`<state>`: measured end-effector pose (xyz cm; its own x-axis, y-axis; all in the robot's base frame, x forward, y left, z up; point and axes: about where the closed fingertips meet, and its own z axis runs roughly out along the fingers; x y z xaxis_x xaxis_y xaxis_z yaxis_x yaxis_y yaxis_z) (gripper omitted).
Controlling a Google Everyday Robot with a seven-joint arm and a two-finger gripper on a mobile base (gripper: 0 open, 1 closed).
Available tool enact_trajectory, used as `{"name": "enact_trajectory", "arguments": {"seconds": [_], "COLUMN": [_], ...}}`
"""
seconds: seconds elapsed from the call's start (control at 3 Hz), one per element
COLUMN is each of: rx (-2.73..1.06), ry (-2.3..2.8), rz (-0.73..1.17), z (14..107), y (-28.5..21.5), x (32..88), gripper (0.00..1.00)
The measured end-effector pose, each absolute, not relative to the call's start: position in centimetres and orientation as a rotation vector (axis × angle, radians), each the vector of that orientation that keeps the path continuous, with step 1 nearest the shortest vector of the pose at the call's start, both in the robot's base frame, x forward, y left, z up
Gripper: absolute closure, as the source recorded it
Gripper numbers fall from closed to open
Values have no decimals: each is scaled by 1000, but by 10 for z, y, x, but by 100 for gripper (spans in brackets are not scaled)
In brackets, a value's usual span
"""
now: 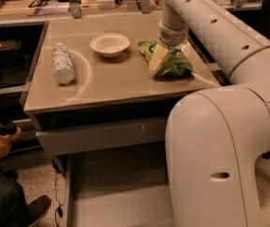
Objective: Place green rice chip bag into middle drawer
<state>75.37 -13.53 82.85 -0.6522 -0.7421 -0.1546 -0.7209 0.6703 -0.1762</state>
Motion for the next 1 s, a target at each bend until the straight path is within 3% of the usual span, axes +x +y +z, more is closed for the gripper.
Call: {"name": "enact_trajectory", "arguments": {"seconds": [0.33, 1.0], "rx": [-1185, -1185], "ry": [2689, 2689], "rz": [-189, -189], "z": [815, 814], "y": [-143, -143], "x": [762, 763], "gripper": [0, 42]}}
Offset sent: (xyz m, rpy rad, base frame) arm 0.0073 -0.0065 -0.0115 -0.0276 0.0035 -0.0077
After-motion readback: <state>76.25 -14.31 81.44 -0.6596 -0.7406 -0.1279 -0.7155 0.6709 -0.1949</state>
